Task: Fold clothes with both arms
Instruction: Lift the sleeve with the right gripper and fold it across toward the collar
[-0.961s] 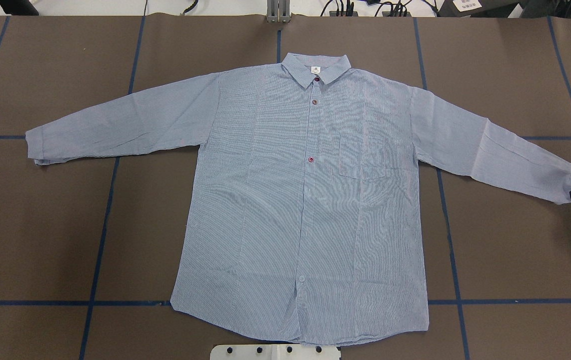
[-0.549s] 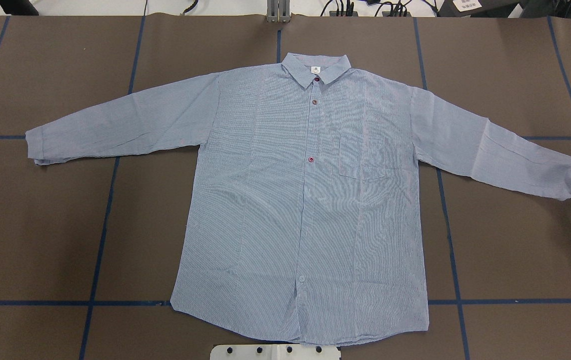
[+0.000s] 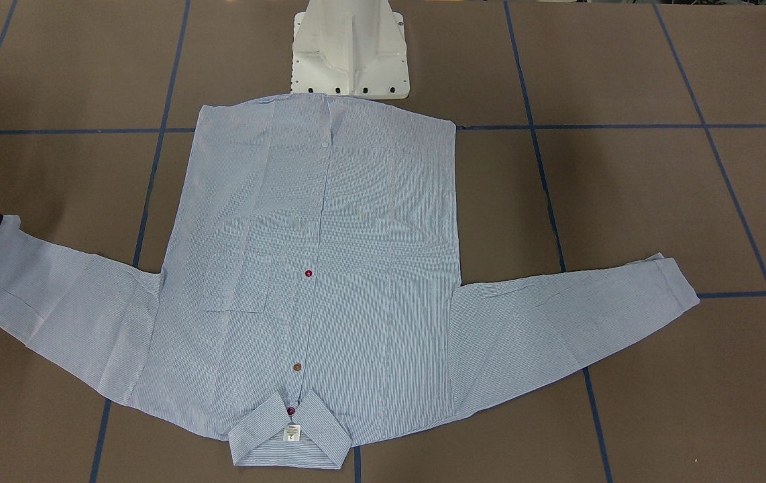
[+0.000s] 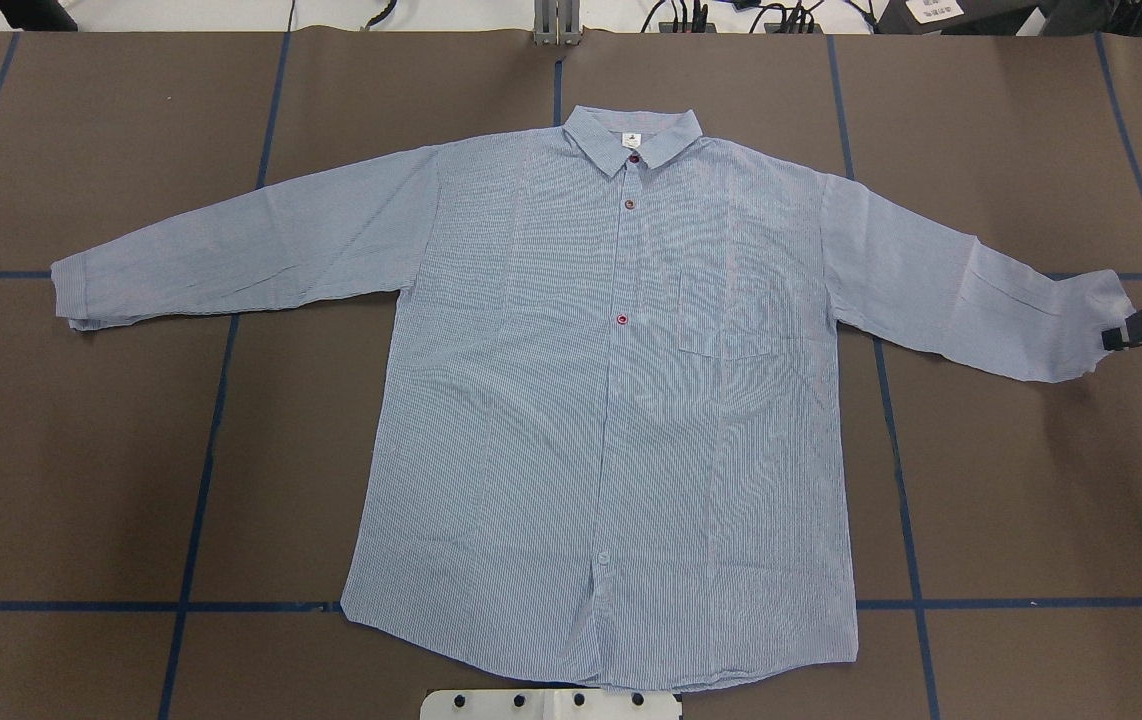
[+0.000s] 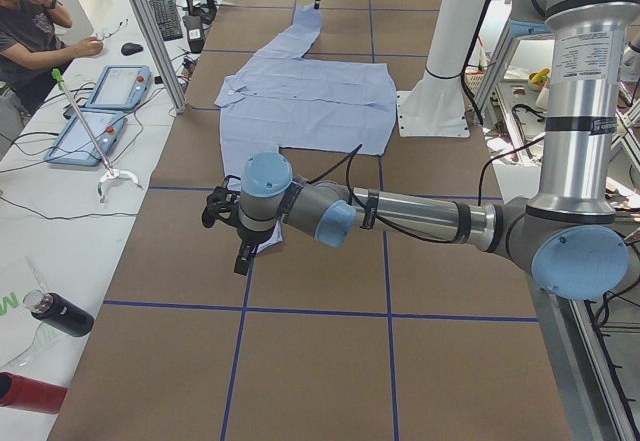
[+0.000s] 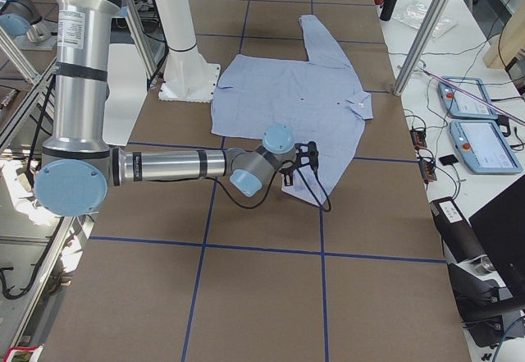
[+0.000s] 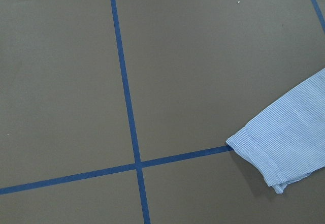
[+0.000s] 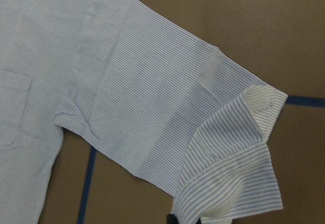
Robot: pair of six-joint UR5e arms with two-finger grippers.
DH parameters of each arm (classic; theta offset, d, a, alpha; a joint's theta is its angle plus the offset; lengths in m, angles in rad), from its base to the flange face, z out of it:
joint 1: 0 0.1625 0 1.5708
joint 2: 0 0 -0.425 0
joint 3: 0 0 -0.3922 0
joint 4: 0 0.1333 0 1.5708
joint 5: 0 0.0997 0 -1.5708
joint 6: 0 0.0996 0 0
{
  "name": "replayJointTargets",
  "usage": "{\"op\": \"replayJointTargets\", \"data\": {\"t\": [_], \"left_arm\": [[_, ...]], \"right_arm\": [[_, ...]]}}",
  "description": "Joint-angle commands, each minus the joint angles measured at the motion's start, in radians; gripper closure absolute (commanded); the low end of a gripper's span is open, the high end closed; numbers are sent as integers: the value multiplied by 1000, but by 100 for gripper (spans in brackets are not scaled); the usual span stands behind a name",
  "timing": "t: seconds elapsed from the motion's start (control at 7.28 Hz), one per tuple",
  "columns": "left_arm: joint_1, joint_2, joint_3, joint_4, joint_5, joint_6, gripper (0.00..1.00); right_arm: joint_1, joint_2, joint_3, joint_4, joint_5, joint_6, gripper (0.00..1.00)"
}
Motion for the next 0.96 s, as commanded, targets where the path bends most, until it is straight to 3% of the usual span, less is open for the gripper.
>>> {"op": "replayJointTargets", "data": {"t": [0.0,0.27,0.41,0.69,0.82], "left_arm": [[0,0,0,0,0,0,0],[0,0,3,0,0,0,0],[0,0,2,0,0,0,0],[0,0,6,0,3,0,0],[0,0,5,0,2,0,0]], "right_arm": [[-80,218,39,-212,-39,-1,100],[-149,506,99,-609,-111,-4,100],[-188,641,87,-703,-137,-2,100],[-276,741,59,-747,-246,2,100],[-294,803,-2,-747,-254,7,100]]}}
